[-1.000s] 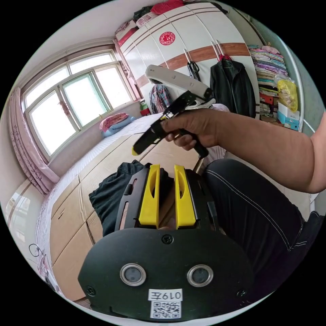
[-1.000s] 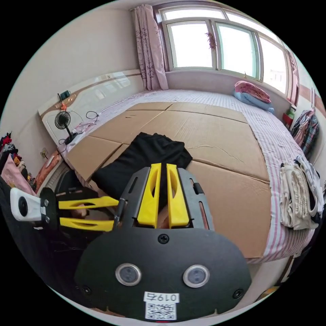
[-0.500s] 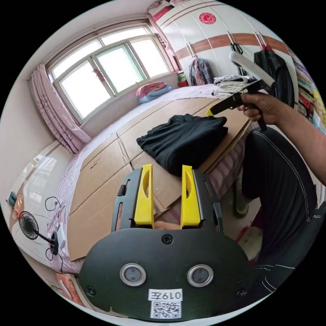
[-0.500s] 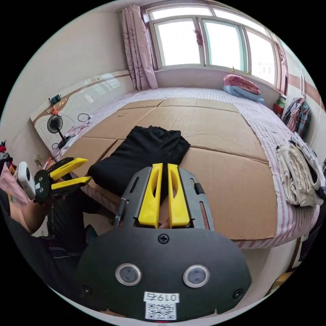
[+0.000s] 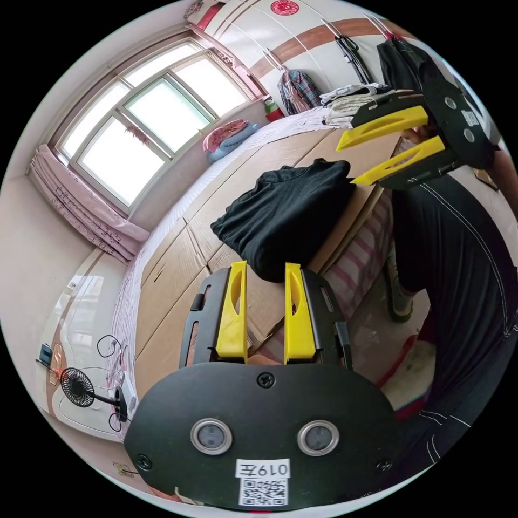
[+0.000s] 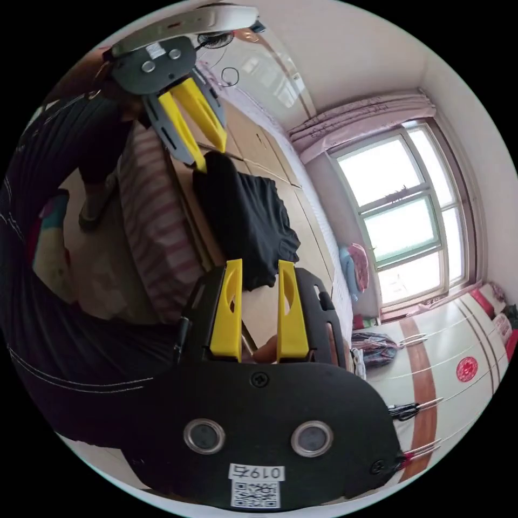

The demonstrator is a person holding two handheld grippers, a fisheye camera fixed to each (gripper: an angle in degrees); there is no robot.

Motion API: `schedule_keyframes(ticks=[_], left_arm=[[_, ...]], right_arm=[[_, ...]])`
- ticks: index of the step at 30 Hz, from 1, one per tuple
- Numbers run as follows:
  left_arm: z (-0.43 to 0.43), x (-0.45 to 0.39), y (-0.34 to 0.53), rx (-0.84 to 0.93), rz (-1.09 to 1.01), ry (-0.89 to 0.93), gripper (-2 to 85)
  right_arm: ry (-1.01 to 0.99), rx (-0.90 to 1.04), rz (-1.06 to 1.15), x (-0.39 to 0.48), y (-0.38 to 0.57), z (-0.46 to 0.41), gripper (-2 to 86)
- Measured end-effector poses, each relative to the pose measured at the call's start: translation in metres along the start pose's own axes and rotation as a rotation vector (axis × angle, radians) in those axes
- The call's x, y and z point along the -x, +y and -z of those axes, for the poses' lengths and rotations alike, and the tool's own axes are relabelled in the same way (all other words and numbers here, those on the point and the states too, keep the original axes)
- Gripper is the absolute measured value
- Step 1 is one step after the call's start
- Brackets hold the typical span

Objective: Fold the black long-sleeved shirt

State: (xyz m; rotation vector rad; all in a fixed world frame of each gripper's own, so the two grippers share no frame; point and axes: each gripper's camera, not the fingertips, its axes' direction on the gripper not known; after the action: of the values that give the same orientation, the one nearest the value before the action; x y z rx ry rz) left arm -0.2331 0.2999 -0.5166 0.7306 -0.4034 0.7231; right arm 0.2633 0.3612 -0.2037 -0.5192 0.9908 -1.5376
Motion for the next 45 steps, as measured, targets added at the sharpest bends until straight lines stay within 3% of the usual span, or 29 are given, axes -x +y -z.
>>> schedule_keyframes(ticks=[8,14,22,29,35,38,45], left_arm=[[-0.003,0.008,-0.018,0.025,0.061,0.040,9.2],[-0.004,0.013,-0.043,0.056,0.101,0.082,9.1],[0.024,-0.019,-0.083,0.078,0.049,0.008,7.5],[0.070,-0.099,-0.140,0.082,-0.165,-0.213,7.3],[0.100,-0.129,-0.201,0.113,-0.308,-0.157,10.9],[0.110,-0.149,-0.230,0.109,-0.396,-0.258,10.9],[0.126,-0.199,-0.285,0.198,-0.555,-0.244,9.4]], right_arm=[[0.035,0.020,0.128,0.047,-0.025,-0.040,9.0],[0.034,0.008,0.098,0.062,-0.033,-0.053,6.0],[0.097,0.014,0.146,0.085,-0.035,-0.076,0.0],[0.107,0.005,0.147,0.101,-0.032,-0.095,-0.5],[0.110,0.001,0.144,0.106,-0.029,-0.111,-0.5],[0.109,-0.002,0.140,0.109,-0.028,-0.119,-0.5],[0.108,0.002,0.140,0.111,-0.022,-0.134,-0.5]])
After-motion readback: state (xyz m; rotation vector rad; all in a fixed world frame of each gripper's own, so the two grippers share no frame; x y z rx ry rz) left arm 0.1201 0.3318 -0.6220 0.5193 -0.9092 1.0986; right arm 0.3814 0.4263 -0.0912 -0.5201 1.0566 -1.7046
